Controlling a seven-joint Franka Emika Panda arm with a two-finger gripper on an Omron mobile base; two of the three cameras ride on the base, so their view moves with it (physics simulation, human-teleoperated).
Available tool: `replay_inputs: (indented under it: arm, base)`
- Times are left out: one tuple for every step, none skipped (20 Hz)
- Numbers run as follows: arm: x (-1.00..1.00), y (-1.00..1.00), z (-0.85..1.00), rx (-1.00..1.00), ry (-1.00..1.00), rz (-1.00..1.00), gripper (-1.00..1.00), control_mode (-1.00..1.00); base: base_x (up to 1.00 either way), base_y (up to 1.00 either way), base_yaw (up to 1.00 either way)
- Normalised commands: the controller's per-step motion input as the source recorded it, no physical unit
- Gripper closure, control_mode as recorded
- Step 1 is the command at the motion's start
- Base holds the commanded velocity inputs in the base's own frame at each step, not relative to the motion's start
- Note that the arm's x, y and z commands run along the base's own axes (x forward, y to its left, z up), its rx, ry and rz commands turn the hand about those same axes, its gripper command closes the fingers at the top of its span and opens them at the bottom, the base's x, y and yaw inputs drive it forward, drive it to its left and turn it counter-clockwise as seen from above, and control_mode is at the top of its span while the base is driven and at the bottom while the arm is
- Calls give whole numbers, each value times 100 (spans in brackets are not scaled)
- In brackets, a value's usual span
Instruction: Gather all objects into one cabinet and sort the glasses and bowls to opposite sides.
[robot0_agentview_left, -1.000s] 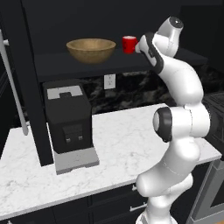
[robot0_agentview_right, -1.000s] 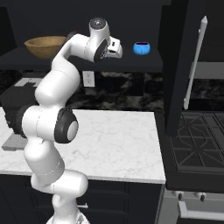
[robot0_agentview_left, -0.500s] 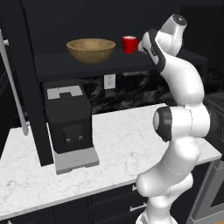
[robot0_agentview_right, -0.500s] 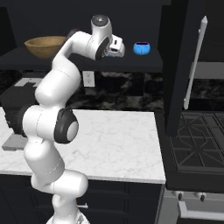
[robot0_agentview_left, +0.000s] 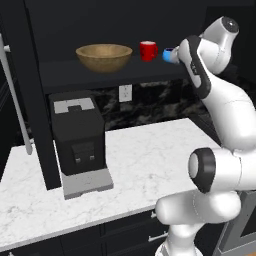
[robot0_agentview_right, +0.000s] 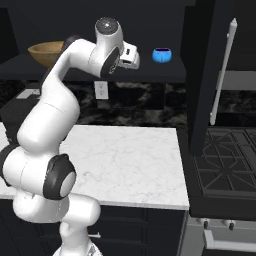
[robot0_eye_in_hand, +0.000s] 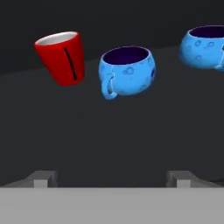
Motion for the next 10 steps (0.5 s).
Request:
replay_inputs:
  arm:
    - [-100, 9, 0, 0, -9, 0, -100, -100]
    - [-100, 16, 0, 0, -12, 0, -100, -100]
    - [-100, 17, 0, 0, -14, 0, -100, -100]
    - [-100, 20, 0, 0, -17, 0, -100, -100]
    - [-100, 22, 0, 0, -17, 0, -100, -100]
    - [-100, 21, 0, 0, -17, 0, -100, -100]
    - [-100, 26, 3, 0, -13, 0, -100, -100]
    - [-100, 29, 6, 0, -12, 0, -100, -100]
    - [-100, 29, 14, 0, -8, 0, -100, -100]
    - [-100, 34, 17, 0, -4, 0, -100, -100]
  base:
    - [0, 0, 0]
    - [0, 0, 0]
    - [0, 0, 0]
    - [0, 0, 0]
    - [0, 0, 0]
    - [0, 0, 0]
    - [0, 0, 0]
    - [0, 0, 0]
    - [0, 0, 0]
    - [0, 0, 0]
